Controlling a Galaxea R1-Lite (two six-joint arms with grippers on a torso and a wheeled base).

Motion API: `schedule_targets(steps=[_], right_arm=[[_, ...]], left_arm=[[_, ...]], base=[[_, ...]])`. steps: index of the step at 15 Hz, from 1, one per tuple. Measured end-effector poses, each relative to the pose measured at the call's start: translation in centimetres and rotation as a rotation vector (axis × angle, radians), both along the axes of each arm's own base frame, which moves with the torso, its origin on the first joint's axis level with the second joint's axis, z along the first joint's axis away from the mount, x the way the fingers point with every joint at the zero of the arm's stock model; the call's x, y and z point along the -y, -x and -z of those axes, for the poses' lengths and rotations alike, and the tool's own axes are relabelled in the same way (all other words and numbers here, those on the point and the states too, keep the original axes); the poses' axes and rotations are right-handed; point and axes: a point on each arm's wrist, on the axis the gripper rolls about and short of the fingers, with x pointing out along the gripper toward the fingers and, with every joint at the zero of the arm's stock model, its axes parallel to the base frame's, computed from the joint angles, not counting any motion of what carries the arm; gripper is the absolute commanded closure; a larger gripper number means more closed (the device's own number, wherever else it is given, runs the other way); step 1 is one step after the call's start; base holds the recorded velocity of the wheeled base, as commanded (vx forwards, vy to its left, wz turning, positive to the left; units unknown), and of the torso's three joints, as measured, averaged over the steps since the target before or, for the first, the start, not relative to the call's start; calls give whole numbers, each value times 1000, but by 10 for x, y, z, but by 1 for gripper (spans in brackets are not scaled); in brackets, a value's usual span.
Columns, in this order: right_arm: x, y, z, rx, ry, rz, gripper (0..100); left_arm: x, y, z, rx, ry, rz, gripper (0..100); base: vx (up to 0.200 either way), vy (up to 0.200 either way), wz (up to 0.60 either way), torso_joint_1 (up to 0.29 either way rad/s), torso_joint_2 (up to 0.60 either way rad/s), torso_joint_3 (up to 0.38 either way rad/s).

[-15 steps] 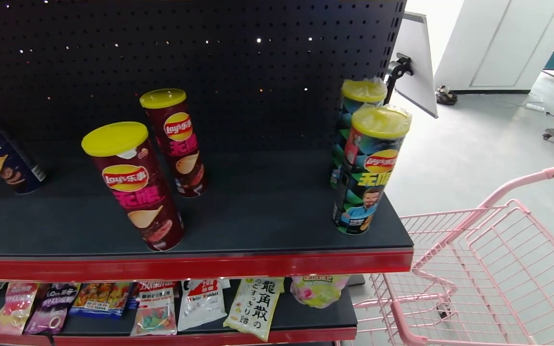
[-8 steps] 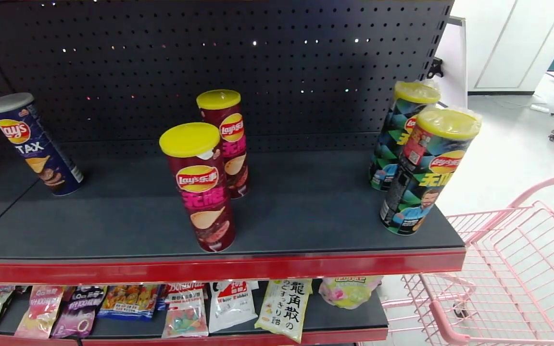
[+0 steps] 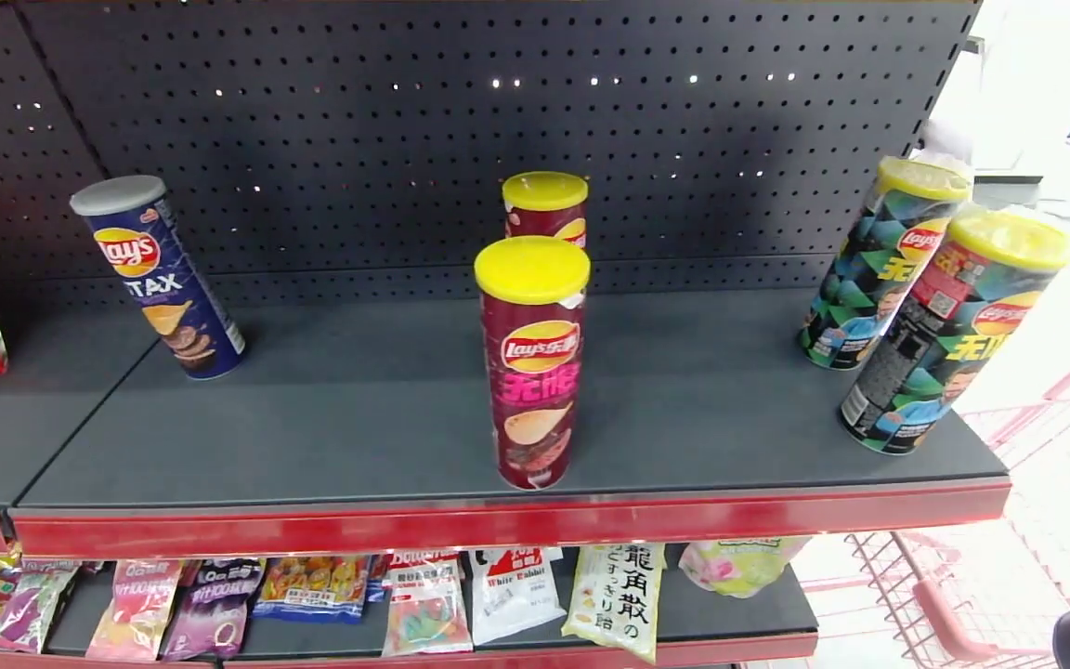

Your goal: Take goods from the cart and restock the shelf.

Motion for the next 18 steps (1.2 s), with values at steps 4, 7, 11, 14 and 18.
schedule_targets(steps=[4, 7, 11, 14, 18], right_arm=[[0, -2, -6, 3, 1, -1, 100], [0, -4, -5, -8, 2, -1, 100], [-1, -5, -3, -20, 2, -8, 100], [-1, -6, -2, -23, 3, -11, 100], [-1, -5, -2, -19, 2, -16, 100]], left_arm=[[0, 0, 0, 2, -1, 0, 0], [0, 0, 0, 0, -1, 0, 0], [0, 0, 0, -4, -2, 1, 0], [0, -1, 1, -6, -2, 1, 0], [0, 0, 1, -5, -2, 1, 0]], base=[[0, 200, 0, 2, 6, 2], [0, 200, 0, 4, 2, 4], [0, 200, 0, 0, 5, 2], [0, 200, 0, 2, 2, 4], [0, 200, 0, 4, 1, 0]])
